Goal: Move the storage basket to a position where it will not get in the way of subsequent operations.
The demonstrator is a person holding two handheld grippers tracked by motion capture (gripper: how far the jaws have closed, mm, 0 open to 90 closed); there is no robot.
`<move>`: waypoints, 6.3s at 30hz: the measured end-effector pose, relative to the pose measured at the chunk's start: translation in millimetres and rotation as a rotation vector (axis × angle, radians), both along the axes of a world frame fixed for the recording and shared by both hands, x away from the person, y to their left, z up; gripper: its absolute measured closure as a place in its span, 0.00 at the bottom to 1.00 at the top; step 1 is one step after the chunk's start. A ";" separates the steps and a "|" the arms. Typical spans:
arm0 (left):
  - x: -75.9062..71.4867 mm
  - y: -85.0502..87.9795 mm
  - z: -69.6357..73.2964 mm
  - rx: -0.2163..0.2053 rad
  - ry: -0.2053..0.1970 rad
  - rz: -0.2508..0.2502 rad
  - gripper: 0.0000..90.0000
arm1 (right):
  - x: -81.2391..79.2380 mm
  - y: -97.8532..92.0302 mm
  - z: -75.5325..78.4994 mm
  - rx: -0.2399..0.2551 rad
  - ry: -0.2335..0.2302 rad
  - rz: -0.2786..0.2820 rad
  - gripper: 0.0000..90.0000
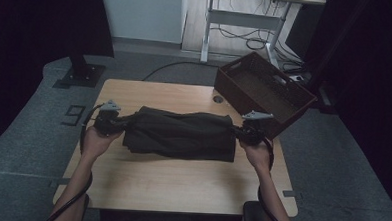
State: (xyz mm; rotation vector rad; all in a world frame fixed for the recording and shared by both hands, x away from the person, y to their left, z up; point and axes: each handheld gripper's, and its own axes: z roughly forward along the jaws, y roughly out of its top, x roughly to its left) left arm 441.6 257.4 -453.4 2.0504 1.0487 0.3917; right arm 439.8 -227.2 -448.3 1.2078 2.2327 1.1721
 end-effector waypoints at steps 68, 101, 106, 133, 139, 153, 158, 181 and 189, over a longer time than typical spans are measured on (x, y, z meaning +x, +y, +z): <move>-10.2 -112.8 -36.7 0.101 0.043 -0.253 0.93 | -35.3 4.1 -94.7 0.022 0.198 0.013 0.99; 24.5 -84.1 38.0 0.049 -0.142 -0.045 0.93 | -34.7 11.3 -90.8 -0.063 0.183 -0.045 1.00; 24.4 -74.9 43.6 0.042 -0.158 -0.016 0.93 | -37.6 2.1 -90.1 -0.076 0.186 -0.052 1.00; 46.5 -55.5 -28.8 0.155 0.004 0.030 0.93 | -24.1 -62.9 -92.5 0.042 0.242 -0.138 0.90; 41.0 -59.9 -58.3 0.209 0.052 0.000 0.93 | -33.1 -56.2 -87.3 0.025 0.208 -0.119 0.71; -31.3 -49.6 -63.7 0.207 0.075 -0.063 0.92 | -52.4 -66.1 -72.7 0.042 0.158 -0.126 0.63; -62.2 -46.4 -56.0 0.167 0.106 -0.119 0.85 | -52.5 -65.2 -77.9 0.043 0.171 -0.125 0.61; -33.3 -142.2 -23.9 0.271 -0.025 -0.388 0.64 | -54.5 -53.7 -85.8 0.040 0.201 -0.079 0.55; -32.3 -138.5 -0.4 0.167 -0.078 -0.358 0.89 | -55.7 -38.6 -83.4 0.031 0.196 -0.033 0.56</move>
